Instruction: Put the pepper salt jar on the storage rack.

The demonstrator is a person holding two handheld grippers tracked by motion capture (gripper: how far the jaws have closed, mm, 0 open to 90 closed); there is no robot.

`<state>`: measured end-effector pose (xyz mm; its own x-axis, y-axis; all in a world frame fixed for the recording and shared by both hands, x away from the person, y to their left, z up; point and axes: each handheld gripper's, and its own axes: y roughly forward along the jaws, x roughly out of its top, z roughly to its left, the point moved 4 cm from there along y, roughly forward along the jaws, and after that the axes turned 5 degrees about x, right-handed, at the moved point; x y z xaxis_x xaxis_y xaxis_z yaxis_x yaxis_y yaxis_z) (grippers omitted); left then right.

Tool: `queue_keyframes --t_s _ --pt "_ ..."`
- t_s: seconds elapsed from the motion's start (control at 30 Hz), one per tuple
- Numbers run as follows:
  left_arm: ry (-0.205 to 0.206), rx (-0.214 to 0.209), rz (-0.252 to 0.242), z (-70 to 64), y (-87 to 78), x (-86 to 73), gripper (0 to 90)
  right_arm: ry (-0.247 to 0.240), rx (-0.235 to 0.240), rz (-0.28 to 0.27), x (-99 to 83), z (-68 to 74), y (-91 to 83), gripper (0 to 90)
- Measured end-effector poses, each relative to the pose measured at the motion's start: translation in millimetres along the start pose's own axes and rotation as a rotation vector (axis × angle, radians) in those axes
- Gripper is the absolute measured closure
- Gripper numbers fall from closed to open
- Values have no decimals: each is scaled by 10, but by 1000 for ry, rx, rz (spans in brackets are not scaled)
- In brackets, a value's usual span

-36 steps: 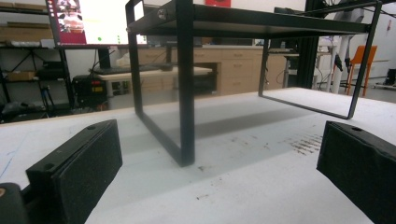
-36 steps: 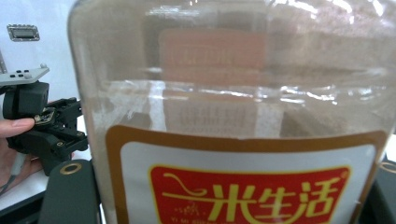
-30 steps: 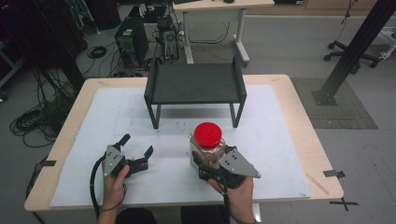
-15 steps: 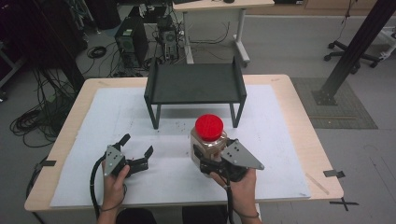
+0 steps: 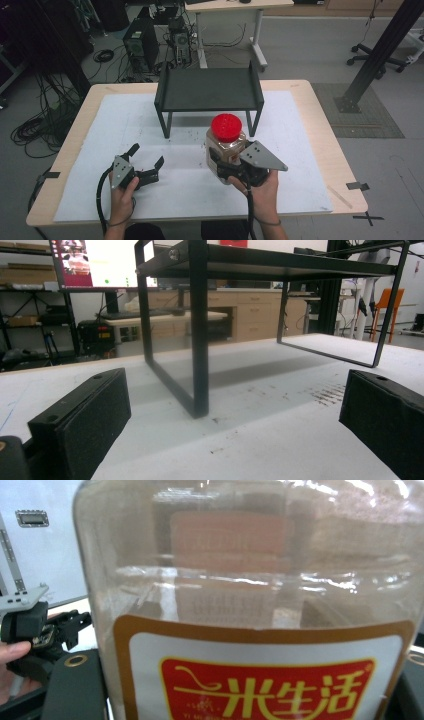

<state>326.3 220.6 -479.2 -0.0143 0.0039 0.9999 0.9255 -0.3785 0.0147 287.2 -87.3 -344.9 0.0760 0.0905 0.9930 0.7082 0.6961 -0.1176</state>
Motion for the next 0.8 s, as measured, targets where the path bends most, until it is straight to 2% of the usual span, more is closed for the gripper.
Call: queue_keyframes --t_s 0.8 --pt "-3 0 2 2 2 0 2 -20 1 -8 389 -240 49 256"
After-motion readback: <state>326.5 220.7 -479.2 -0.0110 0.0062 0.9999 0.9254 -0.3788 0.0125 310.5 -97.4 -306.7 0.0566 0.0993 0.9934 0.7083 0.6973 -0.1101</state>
